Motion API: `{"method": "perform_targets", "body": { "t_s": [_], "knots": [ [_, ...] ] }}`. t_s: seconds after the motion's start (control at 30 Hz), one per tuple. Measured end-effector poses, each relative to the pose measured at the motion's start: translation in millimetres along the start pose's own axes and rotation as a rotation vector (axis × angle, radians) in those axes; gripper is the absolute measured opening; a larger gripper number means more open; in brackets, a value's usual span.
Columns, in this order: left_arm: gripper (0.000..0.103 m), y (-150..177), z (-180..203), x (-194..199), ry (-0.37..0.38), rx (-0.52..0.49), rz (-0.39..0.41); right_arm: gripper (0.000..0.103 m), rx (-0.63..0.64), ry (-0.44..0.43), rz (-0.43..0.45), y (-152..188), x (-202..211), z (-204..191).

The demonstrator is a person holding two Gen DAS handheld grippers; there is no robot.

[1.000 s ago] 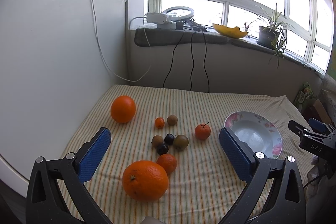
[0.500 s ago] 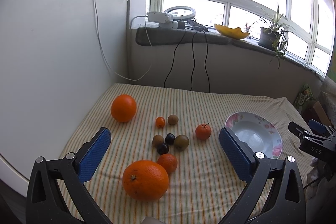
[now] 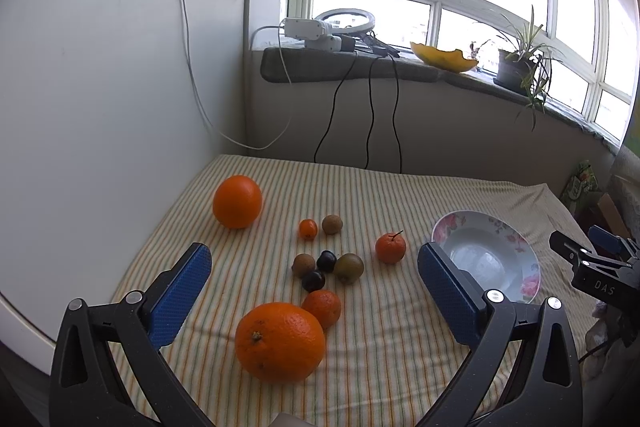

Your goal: Organize fruits

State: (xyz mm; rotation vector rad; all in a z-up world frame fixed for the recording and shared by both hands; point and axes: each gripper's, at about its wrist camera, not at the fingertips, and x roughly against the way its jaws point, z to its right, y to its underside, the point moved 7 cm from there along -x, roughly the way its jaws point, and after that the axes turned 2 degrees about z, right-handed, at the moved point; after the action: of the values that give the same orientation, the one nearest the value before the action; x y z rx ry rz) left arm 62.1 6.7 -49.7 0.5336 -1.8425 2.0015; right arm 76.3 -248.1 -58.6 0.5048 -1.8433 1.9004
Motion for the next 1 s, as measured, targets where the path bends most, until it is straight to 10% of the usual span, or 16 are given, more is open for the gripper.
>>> {"method": "perform_targets", "body": {
  "t_s": [1.0],
  "knots": [
    [0.102,37.3,-50.3,-5.3,-0.042,0.073,-0.09,0.099,0.113,-0.308,-0.091,-1.4,-25.7,-89.9]
  ]
}}
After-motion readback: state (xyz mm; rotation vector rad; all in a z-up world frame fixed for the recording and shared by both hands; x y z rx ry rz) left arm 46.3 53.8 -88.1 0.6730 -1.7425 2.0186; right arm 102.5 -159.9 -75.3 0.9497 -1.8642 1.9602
